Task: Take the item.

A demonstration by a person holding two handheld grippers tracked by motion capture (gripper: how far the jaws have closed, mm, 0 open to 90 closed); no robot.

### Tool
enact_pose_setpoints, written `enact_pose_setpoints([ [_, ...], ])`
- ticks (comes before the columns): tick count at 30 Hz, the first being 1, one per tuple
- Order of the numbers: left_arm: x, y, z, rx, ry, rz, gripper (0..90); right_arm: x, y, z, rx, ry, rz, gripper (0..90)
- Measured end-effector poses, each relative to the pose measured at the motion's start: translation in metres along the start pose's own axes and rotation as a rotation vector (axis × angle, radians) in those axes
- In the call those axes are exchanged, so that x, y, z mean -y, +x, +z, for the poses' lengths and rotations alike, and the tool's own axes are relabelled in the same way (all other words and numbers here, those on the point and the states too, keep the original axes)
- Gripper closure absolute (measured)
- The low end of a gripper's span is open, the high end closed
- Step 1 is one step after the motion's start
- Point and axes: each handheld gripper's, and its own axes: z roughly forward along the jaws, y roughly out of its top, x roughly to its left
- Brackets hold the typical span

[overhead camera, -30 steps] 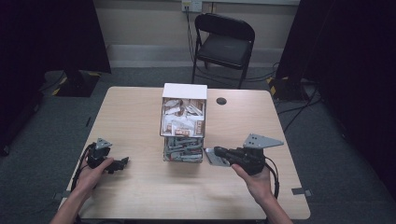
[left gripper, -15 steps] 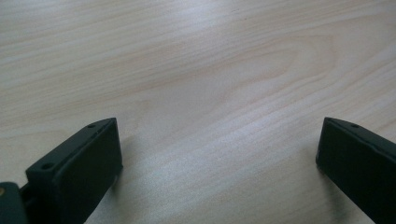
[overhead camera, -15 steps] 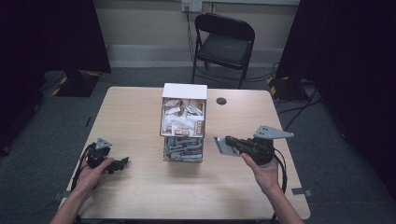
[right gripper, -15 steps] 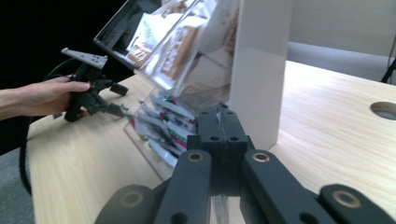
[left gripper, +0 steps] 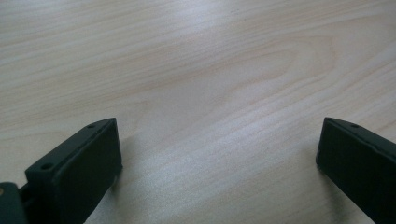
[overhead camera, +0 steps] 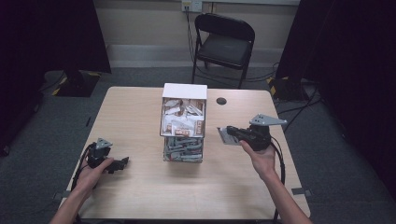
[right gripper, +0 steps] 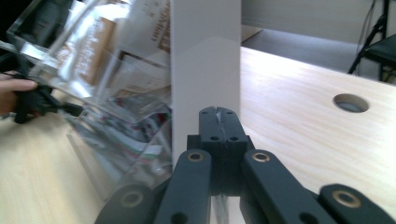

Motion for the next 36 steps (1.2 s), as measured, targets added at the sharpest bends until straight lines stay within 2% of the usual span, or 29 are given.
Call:
enact_pose_setpoints([
  [8,0.000,0.000,0.000,0.000,0.000,0.000,0.0,0.005,-0.011,0.020,0.015,0.022,0.021,90.0],
  [20,0.000,0.000,0.000,-0.002,0.000,0.000,0.0,0.027,-0.035,0.053,0.057,0.127,0.063,90.0],
  [28,0.000,0.000,0.000,-0.002,0.001,0.001,0.0,0.033,-0.033,0.069,0.040,0.146,0.067,90.0],
  [30,0.000,0.000,0.000,-0.002,0.001,0.001,0.0,0.035,-0.031,0.072,0.054,0.162,0.050,90.0],
  [32,0.000,0.000,0.000,-0.002,0.000,0.000,0.0,0.037,-0.033,0.074,0.054,0.157,0.058,90.0],
  [36,0.000,0.000,0.000,-0.003,0.000,0.000,0.0,0.039,-0.036,0.076,0.099,0.182,0.031,90.0],
])
